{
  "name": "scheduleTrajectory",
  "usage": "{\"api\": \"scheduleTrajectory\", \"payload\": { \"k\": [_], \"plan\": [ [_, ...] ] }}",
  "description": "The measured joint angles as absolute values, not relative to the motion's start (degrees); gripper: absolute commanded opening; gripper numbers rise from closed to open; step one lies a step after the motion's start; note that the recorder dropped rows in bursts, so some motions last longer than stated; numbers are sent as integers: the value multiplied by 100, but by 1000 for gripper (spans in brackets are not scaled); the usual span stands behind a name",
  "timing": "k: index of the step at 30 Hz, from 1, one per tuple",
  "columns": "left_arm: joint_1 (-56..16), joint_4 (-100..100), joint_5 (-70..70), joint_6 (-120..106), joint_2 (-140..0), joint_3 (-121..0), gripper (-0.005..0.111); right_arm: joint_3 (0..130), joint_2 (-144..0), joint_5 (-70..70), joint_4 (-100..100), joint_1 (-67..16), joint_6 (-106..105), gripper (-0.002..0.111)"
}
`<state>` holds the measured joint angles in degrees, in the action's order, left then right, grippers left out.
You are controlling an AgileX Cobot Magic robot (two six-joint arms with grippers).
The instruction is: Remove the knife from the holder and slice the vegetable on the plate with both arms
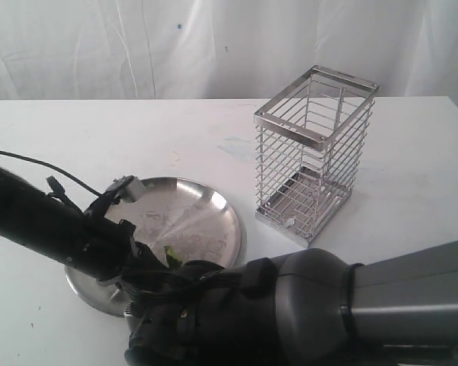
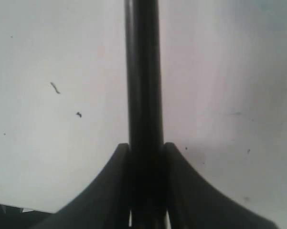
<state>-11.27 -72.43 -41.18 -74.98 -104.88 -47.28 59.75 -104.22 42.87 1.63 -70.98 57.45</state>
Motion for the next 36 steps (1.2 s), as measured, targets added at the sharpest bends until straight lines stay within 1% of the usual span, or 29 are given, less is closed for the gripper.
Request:
{"api": "scheduleTrajectory", "payload": {
  "k": [7,20,31,36],
  "plan": [
    [-1534,-7265,-3742,-7498,-10462,-4728,0,5947,-10422,4340,226,-7095,5756,0],
    [-1565,-7208,-3412,-7193,-10440,-4728,0,5947,-10420,4341,226,-7095,5767,0],
    [-1580,-6826,-2842,-6798,-10496,-4728,0,5947,-9748,4325,239,-7095,5834,0],
    [-1580,-6788,-2835,-6779,-10496,-4728,0,5947,-9553,4697,137,-7095,5850,0]
  ]
}}
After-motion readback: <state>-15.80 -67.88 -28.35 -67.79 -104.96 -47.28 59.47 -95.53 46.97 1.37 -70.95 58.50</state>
